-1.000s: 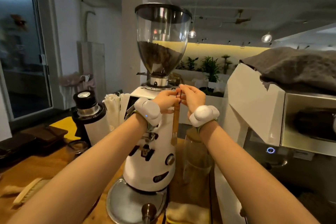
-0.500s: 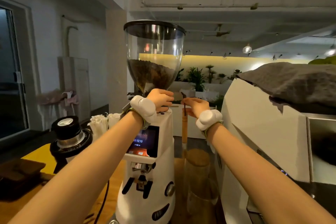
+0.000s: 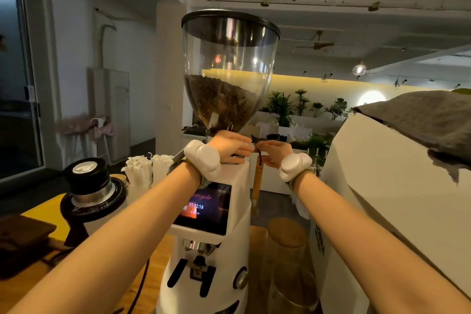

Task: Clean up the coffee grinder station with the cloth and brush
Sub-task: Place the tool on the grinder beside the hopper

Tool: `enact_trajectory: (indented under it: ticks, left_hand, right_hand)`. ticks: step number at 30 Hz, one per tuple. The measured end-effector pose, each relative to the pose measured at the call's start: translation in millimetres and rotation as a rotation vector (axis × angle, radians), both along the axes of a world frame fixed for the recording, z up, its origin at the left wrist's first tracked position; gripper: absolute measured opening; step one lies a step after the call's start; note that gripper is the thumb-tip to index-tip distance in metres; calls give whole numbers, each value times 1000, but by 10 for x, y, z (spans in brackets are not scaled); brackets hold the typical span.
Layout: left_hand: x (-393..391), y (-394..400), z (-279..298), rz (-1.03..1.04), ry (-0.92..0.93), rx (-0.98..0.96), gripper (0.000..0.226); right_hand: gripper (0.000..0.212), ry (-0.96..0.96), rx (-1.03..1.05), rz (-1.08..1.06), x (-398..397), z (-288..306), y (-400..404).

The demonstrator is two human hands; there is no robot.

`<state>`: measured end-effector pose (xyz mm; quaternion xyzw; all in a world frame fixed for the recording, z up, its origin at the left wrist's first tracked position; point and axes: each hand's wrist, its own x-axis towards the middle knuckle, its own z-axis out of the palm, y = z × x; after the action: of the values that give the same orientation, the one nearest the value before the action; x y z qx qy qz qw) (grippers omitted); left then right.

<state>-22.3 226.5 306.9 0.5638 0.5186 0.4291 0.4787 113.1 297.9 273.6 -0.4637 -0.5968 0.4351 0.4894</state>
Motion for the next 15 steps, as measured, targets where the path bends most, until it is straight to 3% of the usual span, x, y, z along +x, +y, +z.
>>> enact_trajectory:
  ticks: [5,8,15]
  left_hand:
    - [-58,-13,-8,-43,-16,7,38]
    - [-86,-16,-39,-46,36,56,39]
    - [-55,-50,-90,-6,39,125,36]
  right_hand:
    - [36,-40,-43,103,-87,-26,-40]
    - [44,63,-117,239,-47,-35,-47]
    - [39,-23,-67,31,-76,-29,-47]
